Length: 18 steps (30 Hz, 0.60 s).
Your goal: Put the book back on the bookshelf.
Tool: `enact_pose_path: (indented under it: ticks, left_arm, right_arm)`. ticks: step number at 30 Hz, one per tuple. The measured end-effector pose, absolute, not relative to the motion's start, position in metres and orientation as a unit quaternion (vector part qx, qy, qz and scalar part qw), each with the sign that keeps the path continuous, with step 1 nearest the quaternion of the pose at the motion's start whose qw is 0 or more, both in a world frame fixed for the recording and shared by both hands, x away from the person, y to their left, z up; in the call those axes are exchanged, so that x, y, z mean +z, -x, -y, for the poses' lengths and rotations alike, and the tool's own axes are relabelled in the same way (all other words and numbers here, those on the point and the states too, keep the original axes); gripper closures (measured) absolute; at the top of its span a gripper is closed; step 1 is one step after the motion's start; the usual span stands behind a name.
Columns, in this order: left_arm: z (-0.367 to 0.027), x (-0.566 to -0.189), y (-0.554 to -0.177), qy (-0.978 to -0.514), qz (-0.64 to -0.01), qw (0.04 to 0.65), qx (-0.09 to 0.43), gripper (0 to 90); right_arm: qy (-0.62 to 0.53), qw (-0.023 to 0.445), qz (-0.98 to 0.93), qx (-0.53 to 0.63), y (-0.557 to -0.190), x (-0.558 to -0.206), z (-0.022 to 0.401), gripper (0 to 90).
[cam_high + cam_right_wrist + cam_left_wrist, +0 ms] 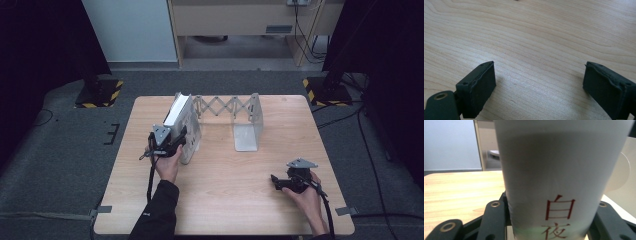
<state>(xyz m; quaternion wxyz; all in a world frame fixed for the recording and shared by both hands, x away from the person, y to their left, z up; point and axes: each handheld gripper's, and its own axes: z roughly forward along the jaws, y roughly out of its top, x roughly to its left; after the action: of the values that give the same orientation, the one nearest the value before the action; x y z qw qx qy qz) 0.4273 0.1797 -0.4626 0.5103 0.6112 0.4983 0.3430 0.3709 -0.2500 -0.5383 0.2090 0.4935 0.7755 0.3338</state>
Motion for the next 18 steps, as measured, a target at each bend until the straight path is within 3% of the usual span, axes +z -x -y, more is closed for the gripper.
enact_pose_path:
  ticks: [8,18]
  left_arm:
    - [-0.173,-0.466,-0.432,-0.610,-0.491,0.516,0.347,50.2]
    - [-0.183,-0.465,-0.422,-0.647,-0.470,0.531,0.281,42.7]
  right_arm:
    - [-0.494,0.208,-0.775,0.334,-0.371,-0.538,0.250,11.3]
    - [-0.494,0.208,-0.775,0.334,-0.371,-0.538,0.250,11.3]
